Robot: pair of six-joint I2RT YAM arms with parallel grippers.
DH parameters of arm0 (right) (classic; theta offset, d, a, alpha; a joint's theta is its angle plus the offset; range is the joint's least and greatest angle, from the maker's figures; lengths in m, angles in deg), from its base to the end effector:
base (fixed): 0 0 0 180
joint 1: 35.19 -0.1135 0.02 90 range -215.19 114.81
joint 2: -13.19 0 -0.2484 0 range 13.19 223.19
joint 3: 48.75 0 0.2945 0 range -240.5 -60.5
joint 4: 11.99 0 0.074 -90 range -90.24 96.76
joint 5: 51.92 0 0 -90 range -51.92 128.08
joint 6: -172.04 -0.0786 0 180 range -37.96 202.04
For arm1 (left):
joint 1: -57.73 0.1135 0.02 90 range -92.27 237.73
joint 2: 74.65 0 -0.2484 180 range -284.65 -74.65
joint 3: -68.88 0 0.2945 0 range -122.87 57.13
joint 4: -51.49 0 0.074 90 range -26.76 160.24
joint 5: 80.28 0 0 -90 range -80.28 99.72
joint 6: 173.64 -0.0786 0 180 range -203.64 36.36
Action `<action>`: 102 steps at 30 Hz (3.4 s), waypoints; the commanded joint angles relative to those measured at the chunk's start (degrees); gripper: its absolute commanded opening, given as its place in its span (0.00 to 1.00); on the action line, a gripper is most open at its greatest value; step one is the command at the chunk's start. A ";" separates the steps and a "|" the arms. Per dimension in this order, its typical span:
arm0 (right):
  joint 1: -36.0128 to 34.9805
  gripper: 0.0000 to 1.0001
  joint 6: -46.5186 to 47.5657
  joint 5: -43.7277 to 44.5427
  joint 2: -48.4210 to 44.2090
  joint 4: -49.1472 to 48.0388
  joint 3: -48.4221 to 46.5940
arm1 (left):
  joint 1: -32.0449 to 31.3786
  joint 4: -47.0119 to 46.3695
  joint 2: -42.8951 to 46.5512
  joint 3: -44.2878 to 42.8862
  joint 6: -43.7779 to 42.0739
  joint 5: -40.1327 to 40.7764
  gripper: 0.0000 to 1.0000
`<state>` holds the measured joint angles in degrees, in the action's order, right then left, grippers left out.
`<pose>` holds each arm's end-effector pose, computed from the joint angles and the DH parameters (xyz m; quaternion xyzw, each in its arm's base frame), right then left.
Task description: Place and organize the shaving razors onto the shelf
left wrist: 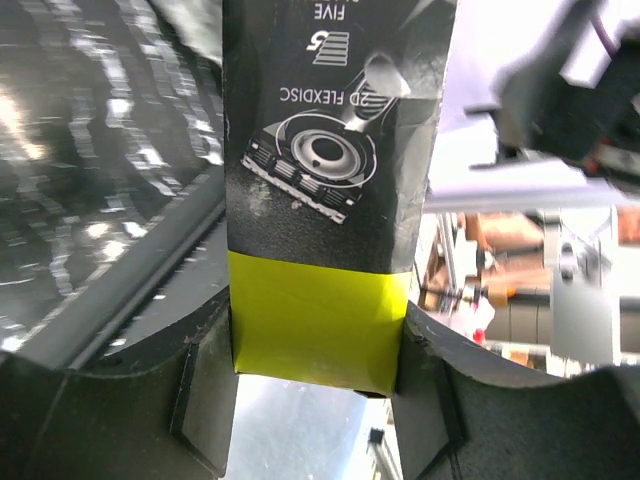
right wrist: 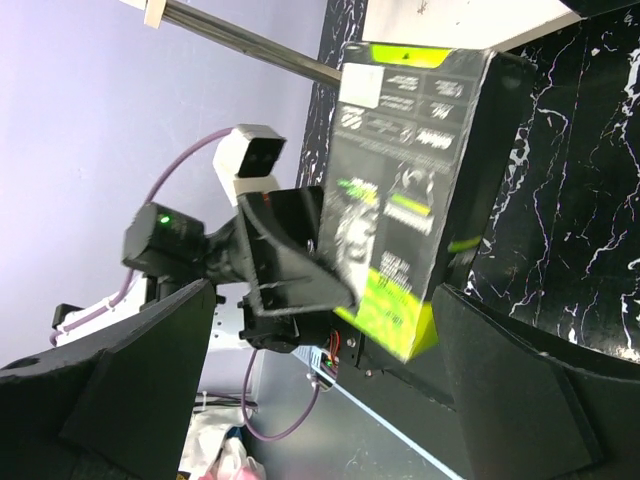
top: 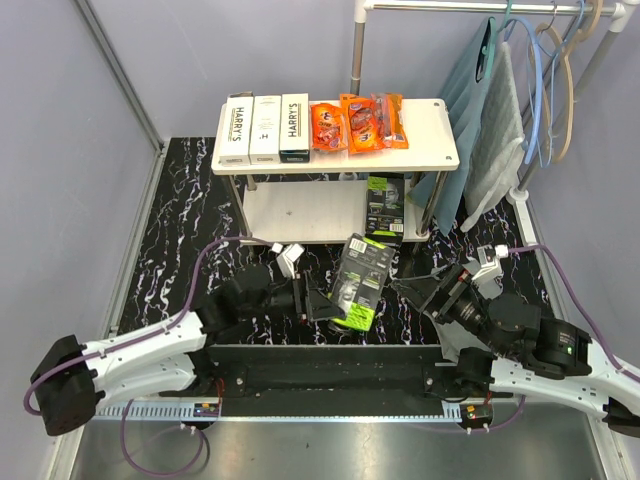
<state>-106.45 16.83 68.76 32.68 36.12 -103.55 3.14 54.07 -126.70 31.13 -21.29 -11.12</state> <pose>0.0907 0.1426 0.3352 0.1250 0.7613 0.4821 0.4151 0.1474 -0.2556 0.1938 0.0540 0.7955 -0.5753 0.1825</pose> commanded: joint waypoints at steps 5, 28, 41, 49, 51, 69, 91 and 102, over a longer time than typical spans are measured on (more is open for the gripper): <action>-0.28 1.00 -1.67 1.67 -1.64 1.52 -0.20 | 7.38 -11.22 -0.76 1.04 1.64 -0.52 0.07; -0.19 1.00 -2.91 0.61 -4.19 2.66 1.30 | 14.24 -13.68 -17.99 -13.81 1.46 2.83 0.04; -0.19 1.00 -3.43 -0.09 -5.07 3.28 1.74 | 21.01 -15.87 -30.56 -22.16 -1.44 -5.61 0.09; -0.28 1.00 -3.43 -0.70 -5.34 3.28 2.00 | 24.35 -16.67 -36.88 -25.59 -3.28 -11.49 0.12; -0.19 1.00 -3.43 -0.70 -5.42 3.45 2.00 | 24.79 -16.84 -38.03 -26.82 -2.94 -12.38 0.13; -0.19 1.00 -3.70 -1.06 -5.60 3.02 2.62 | 25.32 -14.30 -45.15 -31.12 2.08 -6.67 0.18; -0.19 1.00 -3.87 -1.50 -6.21 2.66 3.14 | 25.23 -9.47 -52.89 -40.09 -0.11 -9.31 0.64; -0.19 1.00 -3.96 -1.76 -6.13 1.61 3.67 | 25.32 12.21 -48.85 -45.19 -8.64 0.62 0.94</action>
<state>-106.45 13.55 67.05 26.58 39.88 -100.09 28.35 58.03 -179.99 -9.46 -25.38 -15.36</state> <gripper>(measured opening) 0.994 0.918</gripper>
